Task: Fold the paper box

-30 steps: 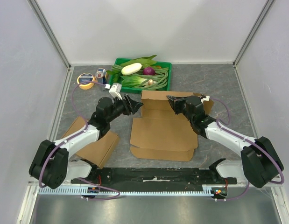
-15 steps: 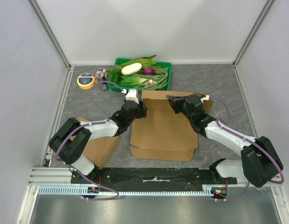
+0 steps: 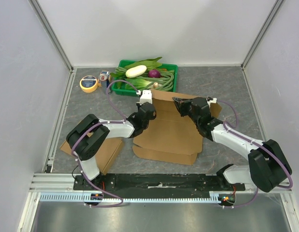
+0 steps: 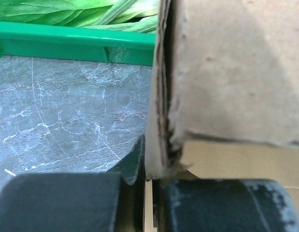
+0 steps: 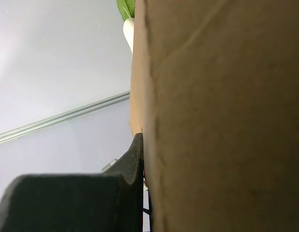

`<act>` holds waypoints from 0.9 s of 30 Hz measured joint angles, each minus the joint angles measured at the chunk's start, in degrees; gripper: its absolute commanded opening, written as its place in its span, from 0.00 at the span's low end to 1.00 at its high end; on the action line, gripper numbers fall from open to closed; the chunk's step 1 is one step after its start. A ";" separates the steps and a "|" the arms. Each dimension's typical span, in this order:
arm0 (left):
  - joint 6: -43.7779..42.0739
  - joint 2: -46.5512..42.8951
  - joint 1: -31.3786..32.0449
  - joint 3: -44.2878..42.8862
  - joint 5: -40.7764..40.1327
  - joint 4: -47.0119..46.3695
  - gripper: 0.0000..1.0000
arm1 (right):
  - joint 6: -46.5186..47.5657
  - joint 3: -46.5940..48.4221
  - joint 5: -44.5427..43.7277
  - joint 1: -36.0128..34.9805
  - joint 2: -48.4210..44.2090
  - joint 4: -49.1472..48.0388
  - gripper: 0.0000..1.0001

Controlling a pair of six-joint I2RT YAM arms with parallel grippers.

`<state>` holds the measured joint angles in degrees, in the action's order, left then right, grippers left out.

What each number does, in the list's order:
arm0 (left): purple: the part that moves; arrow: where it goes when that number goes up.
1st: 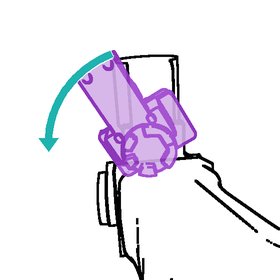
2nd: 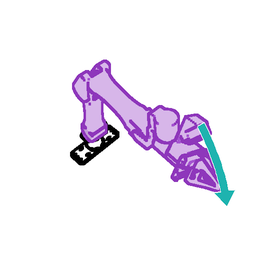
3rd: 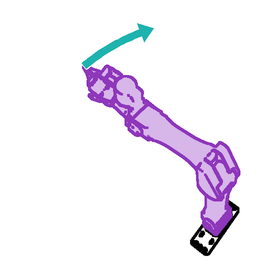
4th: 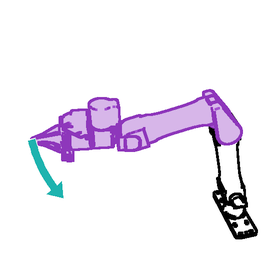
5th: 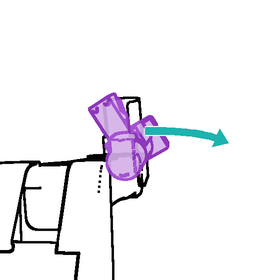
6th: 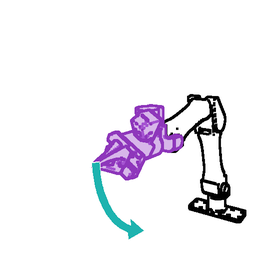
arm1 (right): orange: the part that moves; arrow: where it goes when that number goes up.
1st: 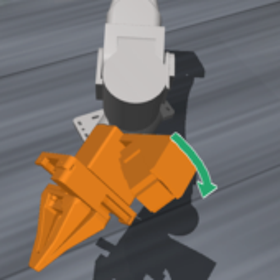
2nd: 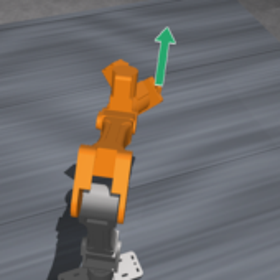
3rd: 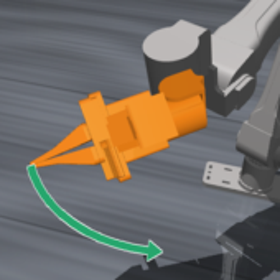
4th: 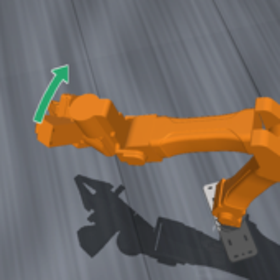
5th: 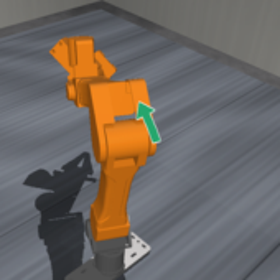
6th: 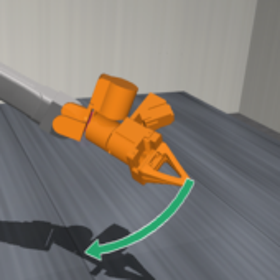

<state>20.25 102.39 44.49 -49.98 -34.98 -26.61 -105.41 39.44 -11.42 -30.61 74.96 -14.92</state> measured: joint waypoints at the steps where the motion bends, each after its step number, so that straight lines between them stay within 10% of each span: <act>1: 0.07 -0.04 0.00 -0.02 0.11 0.20 0.53 | 0.04 0.00 -0.02 0.00 0.04 -0.13 0.00; 5: 2.05 -2.91 -0.66 2.10 4.79 2.69 0.86 | 1.29 -0.13 0.13 -0.20 0.15 -0.61 0.00; 13: 10.05 -30.05 -1.36 13.11 20.09 18.49 0.75 | 5.53 -0.13 1.20 -0.42 2.86 -5.07 0.04; 17: 10.51 -42.95 -5.51 12.35 28.20 23.85 0.97 | 7.96 0.09 1.33 -0.42 3.10 -5.60 0.08; 27: 13.88 -25.59 -24.85 -6.99 51.34 28.13 0.85 | 17.73 -0.04 5.11 -0.68 3.45 -6.14 0.41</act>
<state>34.13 76.79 19.64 -56.97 16.36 1.52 -87.68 39.40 -6.31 -31.29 78.41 -21.06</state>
